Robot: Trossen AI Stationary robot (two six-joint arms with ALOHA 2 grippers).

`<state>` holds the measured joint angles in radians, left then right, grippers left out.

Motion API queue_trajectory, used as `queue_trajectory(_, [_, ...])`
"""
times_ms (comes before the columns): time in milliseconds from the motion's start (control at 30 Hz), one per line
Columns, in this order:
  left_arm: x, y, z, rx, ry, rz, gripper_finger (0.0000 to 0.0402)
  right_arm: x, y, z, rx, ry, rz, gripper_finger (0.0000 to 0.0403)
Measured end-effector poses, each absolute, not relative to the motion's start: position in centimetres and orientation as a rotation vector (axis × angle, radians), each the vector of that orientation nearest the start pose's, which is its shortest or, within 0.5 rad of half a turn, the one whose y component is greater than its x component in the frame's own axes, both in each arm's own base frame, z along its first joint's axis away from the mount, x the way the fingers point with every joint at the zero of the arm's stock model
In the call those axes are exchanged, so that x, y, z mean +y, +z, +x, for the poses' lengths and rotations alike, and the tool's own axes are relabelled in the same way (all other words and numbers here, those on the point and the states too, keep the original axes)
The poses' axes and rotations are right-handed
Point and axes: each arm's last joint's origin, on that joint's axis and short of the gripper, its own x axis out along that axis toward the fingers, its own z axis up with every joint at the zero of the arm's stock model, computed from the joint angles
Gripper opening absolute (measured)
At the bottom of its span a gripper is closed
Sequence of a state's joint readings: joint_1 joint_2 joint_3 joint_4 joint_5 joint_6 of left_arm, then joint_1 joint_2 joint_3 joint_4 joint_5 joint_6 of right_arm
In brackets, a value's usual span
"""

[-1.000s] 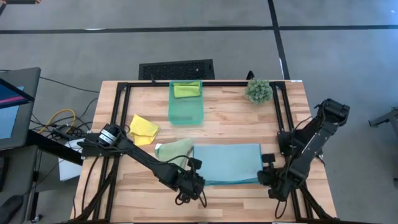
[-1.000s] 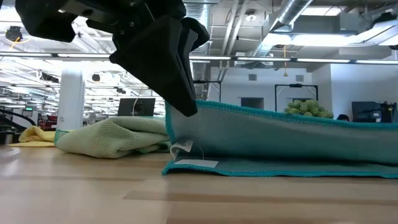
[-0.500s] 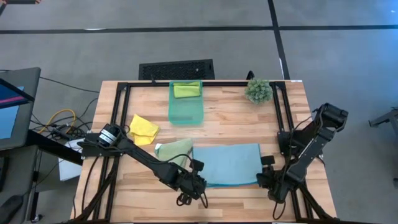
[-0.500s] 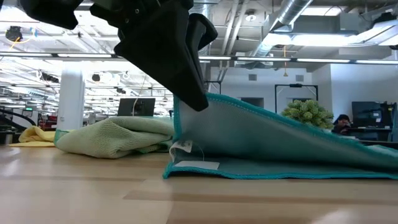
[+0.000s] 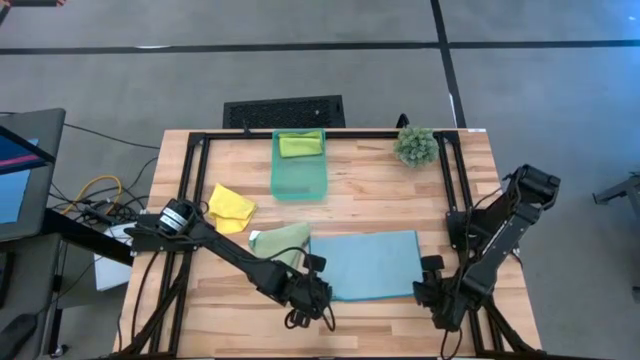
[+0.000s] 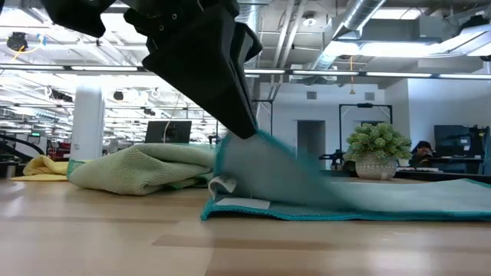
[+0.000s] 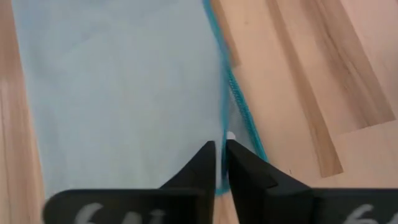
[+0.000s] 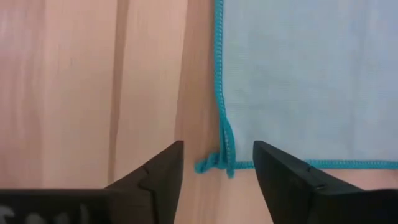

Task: Fold microfiber towels
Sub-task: Fold the blue microfiber cloth

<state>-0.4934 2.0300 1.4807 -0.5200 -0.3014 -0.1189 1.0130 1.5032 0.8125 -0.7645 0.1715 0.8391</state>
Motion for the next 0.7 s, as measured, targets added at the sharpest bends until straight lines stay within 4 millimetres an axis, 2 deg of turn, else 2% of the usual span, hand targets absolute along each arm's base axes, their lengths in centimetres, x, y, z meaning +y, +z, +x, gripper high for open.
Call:
queue_trajectory(167, [-19.1,17.9,36.9,1.064,-0.099,0.319,0.0090,20.1,16.3,13.1,1.365,0.112,-0.141,0.0188])
queue_trajectory(333, [-19.3,19.0,36.9,0.976,-0.052,0.406,0.0108,20.0,15.7,13.3,1.302,0.115,-0.152,0.0131])
queue_trajectory(467, [-18.5,18.8,37.1,1.014,-0.054,0.370,0.0091,19.6,15.0,13.1,1.244,0.156,-0.147,0.0078])
queue_trajectory(567, [-18.3,18.8,37.2,1.013,-0.049,0.371,0.0068,18.9,15.4,12.8,1.186,0.141,-0.134,0.0048])
queue_trajectory(700, [-17.8,17.5,38.1,0.917,-0.237,0.313,0.0034,18.5,17.1,12.3,1.066,0.130,-0.100,0.0021])
